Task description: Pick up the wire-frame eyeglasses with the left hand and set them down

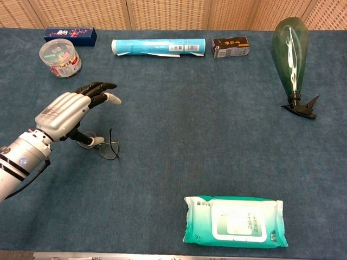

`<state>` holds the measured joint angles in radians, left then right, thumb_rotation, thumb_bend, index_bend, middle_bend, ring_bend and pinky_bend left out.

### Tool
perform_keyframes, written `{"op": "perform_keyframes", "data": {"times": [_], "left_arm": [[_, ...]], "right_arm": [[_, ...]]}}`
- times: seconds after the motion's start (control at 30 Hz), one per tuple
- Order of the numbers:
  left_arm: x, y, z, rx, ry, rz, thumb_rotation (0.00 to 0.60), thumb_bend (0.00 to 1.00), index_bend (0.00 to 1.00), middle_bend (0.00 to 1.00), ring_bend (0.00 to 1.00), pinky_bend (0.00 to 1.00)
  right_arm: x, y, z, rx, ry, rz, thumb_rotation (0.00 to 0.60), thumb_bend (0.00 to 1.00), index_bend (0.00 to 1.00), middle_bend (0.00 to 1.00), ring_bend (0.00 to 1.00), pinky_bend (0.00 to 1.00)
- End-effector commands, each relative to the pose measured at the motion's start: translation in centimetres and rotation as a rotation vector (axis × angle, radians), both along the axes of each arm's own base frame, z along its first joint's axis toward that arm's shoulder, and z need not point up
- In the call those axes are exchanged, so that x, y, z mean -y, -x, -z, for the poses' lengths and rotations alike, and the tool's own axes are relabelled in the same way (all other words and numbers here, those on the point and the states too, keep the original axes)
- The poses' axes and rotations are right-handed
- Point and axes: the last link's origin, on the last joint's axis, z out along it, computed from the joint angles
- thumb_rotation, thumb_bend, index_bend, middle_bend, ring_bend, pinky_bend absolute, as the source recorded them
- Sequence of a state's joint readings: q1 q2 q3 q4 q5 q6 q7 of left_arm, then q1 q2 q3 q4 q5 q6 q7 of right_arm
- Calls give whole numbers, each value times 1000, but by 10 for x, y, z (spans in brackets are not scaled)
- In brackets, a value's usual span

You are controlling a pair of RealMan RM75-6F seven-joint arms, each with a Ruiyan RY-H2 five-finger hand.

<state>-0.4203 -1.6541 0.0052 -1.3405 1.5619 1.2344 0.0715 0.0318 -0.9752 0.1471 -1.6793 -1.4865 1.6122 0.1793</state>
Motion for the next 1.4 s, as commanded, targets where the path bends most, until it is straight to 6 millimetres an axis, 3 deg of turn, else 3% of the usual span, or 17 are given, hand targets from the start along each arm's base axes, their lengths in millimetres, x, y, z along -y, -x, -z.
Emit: {"op": "perform_keyframes", "data": {"times": [0.03, 0.53, 0.7, 1.1, 1.23, 1.4], "left_arm": [[0, 1, 2, -3, 5, -4, 600, 16, 230, 91, 44, 105], [1, 10, 15, -29, 34, -10, 600, 15, 230, 71, 32, 105], [1, 7, 9, -25, 17, 8, 600, 15, 230, 70, 31, 105], [1, -4, -59, -60, -165, 64, 600, 15, 233, 70, 31, 105], [12, 1, -87, -78, -222, 58, 600, 15, 241, 70, 31, 105], [31, 6, -109, -102, -249, 55, 600, 15, 258, 71, 31, 105]], "right_arm": [[0, 0, 0, 1, 1, 0, 600, 506, 644, 474, 293, 429], [0, 0, -2, 7, 4, 0, 600, 506, 644, 474, 293, 429], [1, 1, -2, 8, 4, 2, 600, 507, 644, 474, 293, 429], [0, -1, -1, 13, -5, -10, 600, 507, 644, 474, 293, 429], [0, -2, -1, 15, -4, -16, 600, 506, 644, 474, 293, 429], [0, -2, -1, 18, -7, -18, 600, 507, 644, 474, 293, 429]]}}
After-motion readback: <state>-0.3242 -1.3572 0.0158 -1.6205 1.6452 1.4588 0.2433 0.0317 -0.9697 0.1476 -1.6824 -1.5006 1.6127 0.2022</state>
